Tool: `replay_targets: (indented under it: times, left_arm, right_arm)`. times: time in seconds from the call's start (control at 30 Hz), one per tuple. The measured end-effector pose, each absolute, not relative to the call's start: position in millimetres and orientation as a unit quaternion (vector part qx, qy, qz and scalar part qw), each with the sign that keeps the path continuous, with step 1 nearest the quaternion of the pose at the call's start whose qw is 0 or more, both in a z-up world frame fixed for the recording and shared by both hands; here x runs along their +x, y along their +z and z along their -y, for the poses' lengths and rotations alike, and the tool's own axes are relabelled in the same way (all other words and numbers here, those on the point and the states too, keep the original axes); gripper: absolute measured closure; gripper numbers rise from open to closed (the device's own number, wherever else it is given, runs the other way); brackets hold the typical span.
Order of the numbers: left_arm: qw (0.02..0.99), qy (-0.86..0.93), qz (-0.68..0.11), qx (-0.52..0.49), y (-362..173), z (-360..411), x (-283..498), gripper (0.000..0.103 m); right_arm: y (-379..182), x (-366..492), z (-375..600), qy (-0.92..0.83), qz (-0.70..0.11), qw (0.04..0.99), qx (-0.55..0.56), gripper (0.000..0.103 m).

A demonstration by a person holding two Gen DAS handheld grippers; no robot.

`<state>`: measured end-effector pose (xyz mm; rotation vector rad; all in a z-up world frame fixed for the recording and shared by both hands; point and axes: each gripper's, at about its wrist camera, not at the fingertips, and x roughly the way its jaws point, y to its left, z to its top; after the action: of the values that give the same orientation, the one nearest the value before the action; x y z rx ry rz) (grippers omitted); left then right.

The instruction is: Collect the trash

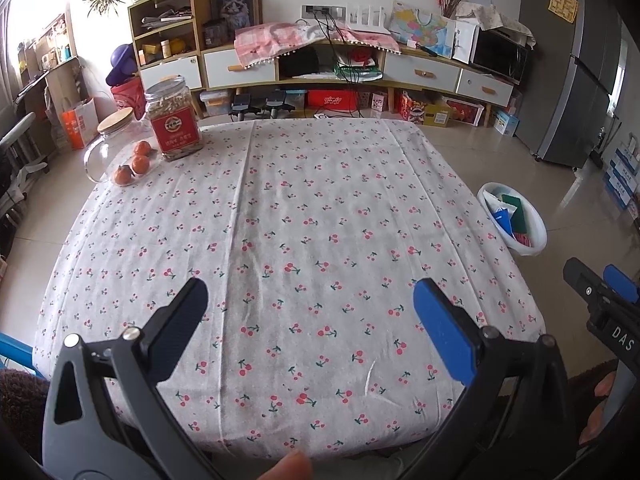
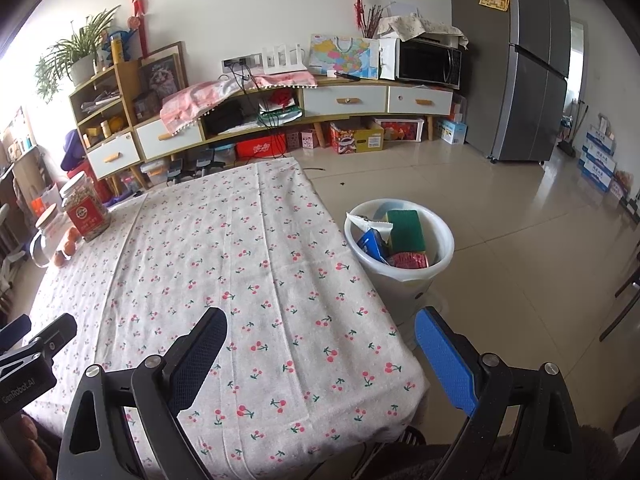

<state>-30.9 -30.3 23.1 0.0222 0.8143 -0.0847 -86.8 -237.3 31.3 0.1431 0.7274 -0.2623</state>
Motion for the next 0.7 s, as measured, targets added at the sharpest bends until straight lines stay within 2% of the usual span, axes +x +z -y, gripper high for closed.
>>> replay_targets:
  times: [0.7]
  left_arm:
    - [0.916, -0.044, -0.399, 0.009, 21.1, 31.2, -31.4, 0.001]
  right_arm:
    - [31.5, -86.9, 235.6, -0.127, -0.355, 0.923, 0.071, 0.006]
